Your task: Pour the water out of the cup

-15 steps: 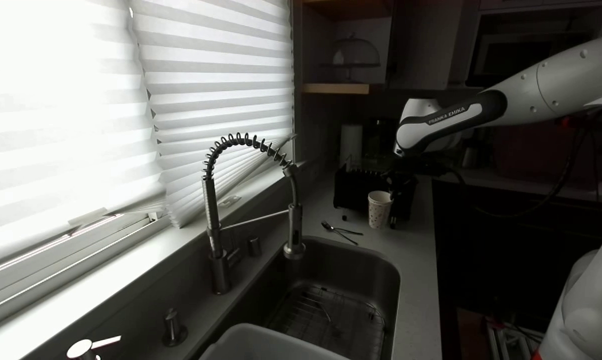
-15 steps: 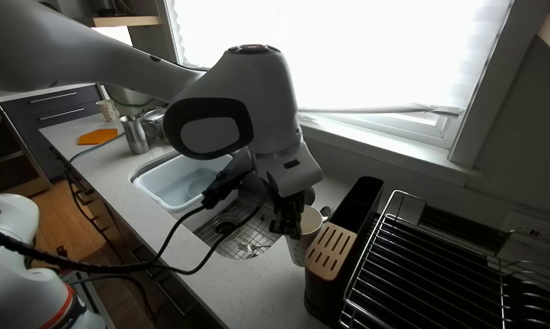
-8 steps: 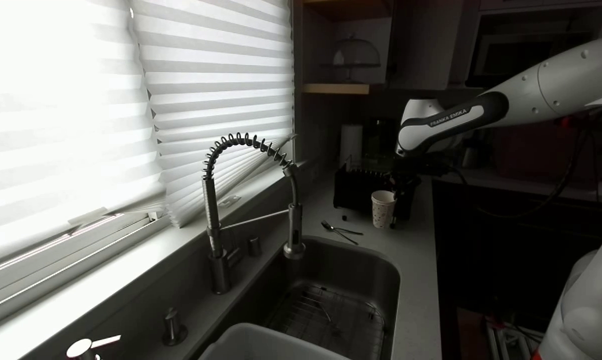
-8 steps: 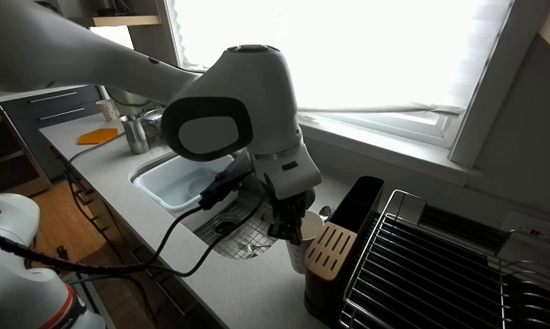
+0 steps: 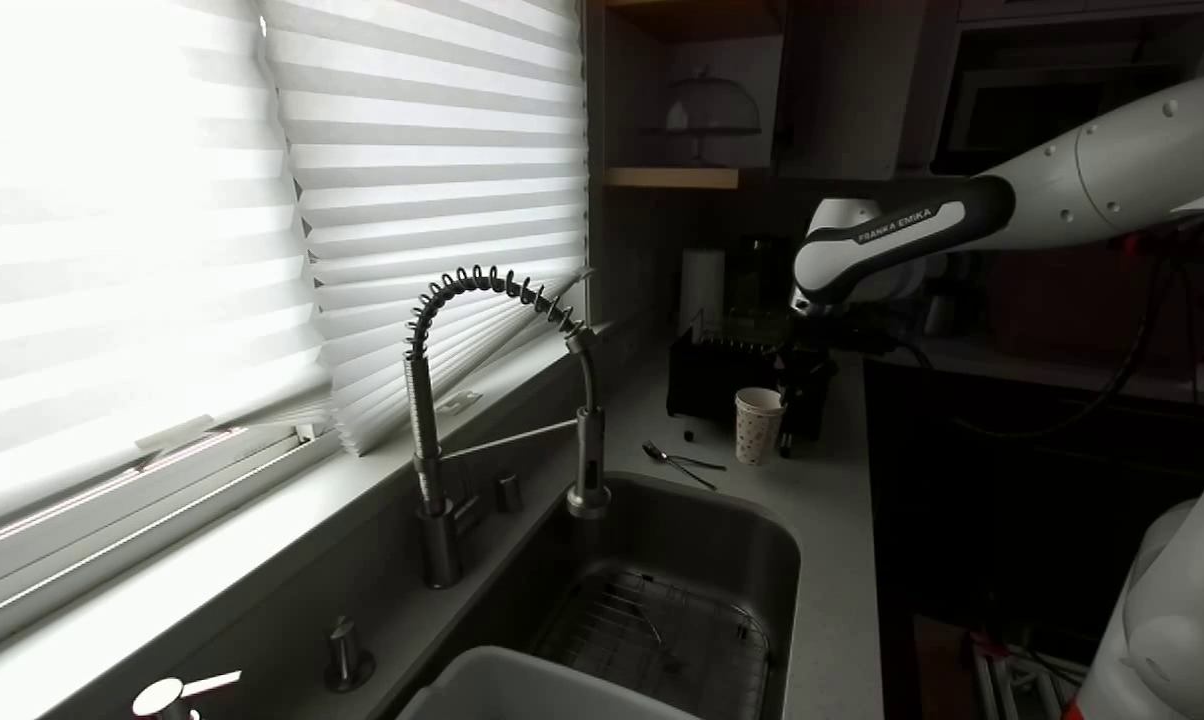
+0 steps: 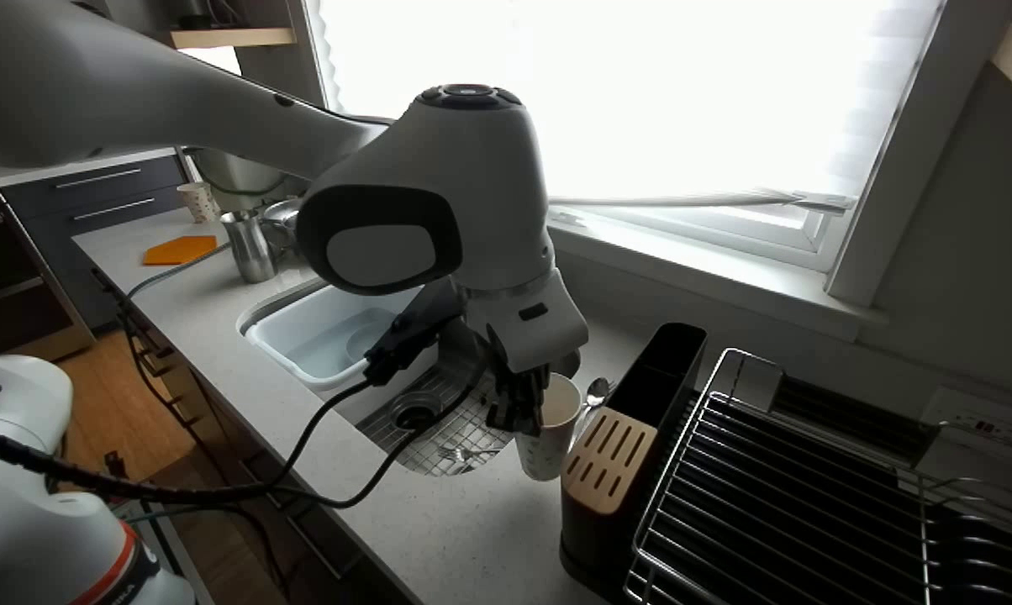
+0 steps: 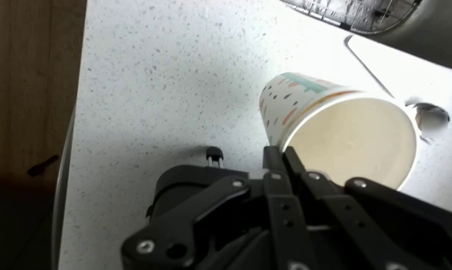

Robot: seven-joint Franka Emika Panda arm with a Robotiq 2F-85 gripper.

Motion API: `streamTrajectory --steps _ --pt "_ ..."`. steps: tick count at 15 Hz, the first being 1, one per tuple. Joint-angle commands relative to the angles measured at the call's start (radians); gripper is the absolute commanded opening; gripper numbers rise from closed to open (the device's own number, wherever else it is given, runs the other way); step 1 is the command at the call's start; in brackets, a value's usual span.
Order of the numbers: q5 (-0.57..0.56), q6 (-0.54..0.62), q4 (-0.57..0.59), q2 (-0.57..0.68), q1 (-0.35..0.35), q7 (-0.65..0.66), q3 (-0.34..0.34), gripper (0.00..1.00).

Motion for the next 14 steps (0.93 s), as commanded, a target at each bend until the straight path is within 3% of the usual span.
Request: streamTrajectory --steps 1,2,3,4,6,7,8,9,10,11,12,13,14 --pt "0.105 -0.054 -0.002 -0.015 0.027 -0.123 -0.027 0.01" --pt "-0.108 0.026 -0.011 -0.012 -0.019 0.096 0.019 0.01" --pt "-0.063 -0.007 -0.008 0.0 -0.009 0.057 0.01 0.01" --pt "-0.183 0.06 -0.02 -0.002 -0.032 0.166 0.031 0.01" --pt "-0.058 -0.024 -0.008 -0.001 0.01 0.013 -0.002 0.01" --pt "-0.103 -0.023 -0.008 0.006 -0.002 0.073 0.01 0.01" --pt "-0.057 -0.031 -0.007 0.002 0.008 0.009 -0.001 0.01" --pt "-0.203 0.032 -0.018 0.007 -0.026 0.172 0.026 0.01" --pt "-0.128 -0.008 -0.007 0.007 -0.005 0.072 0.007 0.01" --pt "-0.158 -0.008 -0.008 0.008 -0.012 0.13 0.012 0.01" --pt "-0.065 -0.016 -0.009 0.003 0.006 0.049 -0.005 0.01" --pt "-0.092 -0.029 -0.003 0.009 -0.006 0.122 0.004 0.01" --pt "-0.021 -0.037 -0.002 0.005 0.008 0.045 -0.01 0.01"
